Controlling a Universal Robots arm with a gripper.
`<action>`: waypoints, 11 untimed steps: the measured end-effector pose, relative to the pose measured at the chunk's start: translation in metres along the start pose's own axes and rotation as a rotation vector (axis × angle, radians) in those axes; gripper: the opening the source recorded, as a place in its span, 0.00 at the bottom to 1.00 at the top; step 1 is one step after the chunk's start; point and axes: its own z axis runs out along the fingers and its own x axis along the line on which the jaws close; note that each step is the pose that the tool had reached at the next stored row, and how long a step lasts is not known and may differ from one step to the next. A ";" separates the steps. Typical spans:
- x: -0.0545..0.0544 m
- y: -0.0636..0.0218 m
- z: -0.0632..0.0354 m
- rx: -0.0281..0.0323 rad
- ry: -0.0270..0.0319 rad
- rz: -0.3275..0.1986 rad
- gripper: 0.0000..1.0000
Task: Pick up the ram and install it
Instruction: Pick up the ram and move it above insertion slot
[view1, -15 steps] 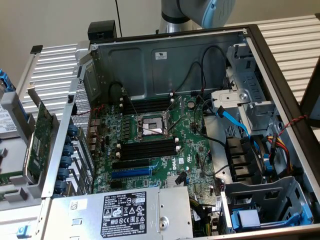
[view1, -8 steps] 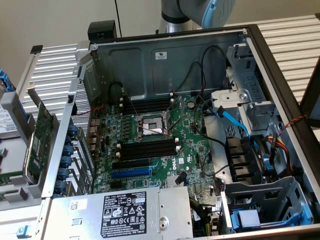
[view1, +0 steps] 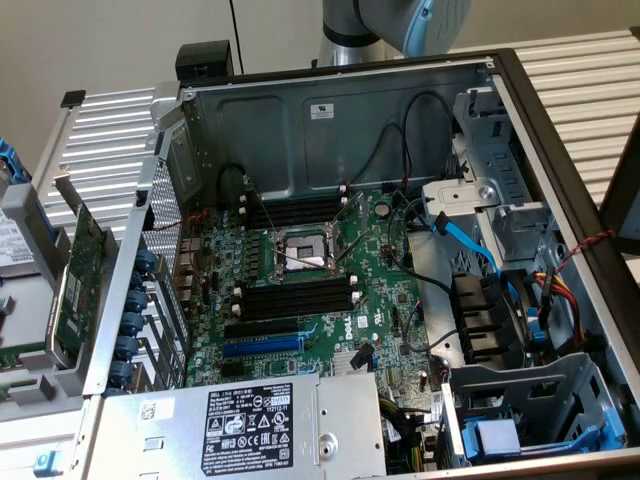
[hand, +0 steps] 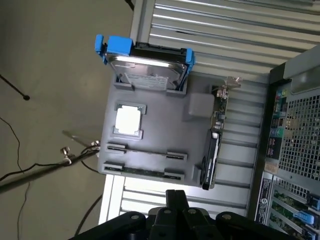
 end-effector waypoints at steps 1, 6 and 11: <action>0.000 0.0000 0.0000 -0.0004 0.0009 -0.018 0.11; 0.000 0.0000 0.0000 -0.0024 0.0054 -0.109 0.11; 0.000 0.0000 0.0000 -0.0044 0.0099 -0.200 0.11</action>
